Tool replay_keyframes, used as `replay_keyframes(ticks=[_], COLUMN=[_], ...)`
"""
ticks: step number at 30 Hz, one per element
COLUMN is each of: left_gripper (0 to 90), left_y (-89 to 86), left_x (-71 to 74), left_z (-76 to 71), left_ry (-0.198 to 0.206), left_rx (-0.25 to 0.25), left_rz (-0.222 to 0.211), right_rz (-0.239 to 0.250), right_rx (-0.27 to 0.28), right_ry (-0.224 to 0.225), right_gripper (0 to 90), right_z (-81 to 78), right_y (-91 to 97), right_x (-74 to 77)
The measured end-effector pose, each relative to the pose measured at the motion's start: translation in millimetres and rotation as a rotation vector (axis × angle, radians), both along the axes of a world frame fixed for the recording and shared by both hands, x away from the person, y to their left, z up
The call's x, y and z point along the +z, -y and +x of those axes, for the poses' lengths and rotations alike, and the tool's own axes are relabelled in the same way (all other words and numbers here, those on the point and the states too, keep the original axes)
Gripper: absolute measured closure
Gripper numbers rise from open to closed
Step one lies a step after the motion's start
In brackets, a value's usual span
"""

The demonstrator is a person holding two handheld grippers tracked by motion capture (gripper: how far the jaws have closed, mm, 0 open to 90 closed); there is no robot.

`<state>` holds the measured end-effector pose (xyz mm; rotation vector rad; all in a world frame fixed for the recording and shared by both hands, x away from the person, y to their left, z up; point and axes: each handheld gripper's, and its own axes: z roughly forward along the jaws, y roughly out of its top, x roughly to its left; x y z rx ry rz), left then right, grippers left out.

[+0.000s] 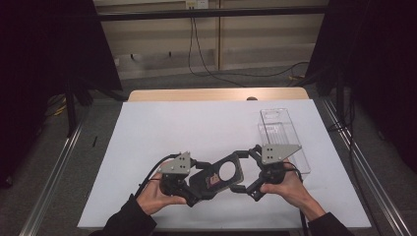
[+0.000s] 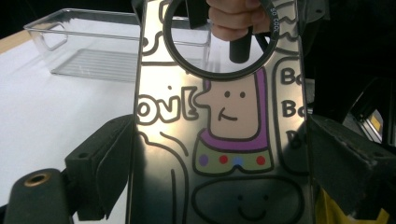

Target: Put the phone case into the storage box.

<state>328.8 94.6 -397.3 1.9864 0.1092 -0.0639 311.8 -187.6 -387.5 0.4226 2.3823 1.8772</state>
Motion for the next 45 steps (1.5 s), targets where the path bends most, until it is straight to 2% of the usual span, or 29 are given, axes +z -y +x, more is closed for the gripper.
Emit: replay_keyframes(ticks=[6,10,26,45], left_gripper=[12.3,12.3,12.3,12.3], left_y=[1.3,1.1,3.5,4.3], left_x=[-1.5,-2.4,-4.9,-7.4], left_z=[-0.6,0.4,-0.2,0.2], left_ry=[-0.007,-0.014,-0.025,-0.024], left_rx=[-0.018,-0.026,-0.053,-0.073], left_rz=[0.015,0.017,0.042,0.066], right_rz=[-0.013,-0.034,-0.067,-0.124], right_rx=[0.056,0.074,0.155,0.196], right_ry=[0.001,-0.001,-0.005,-0.033], right_gripper=[0.1,0.7,7.6,11.2], right_z=[2.0,3.4,5.6,7.7], right_y=[-4.3,-5.4,-5.7,-6.2], right_x=[4.5,2.2,0.9,1.0])
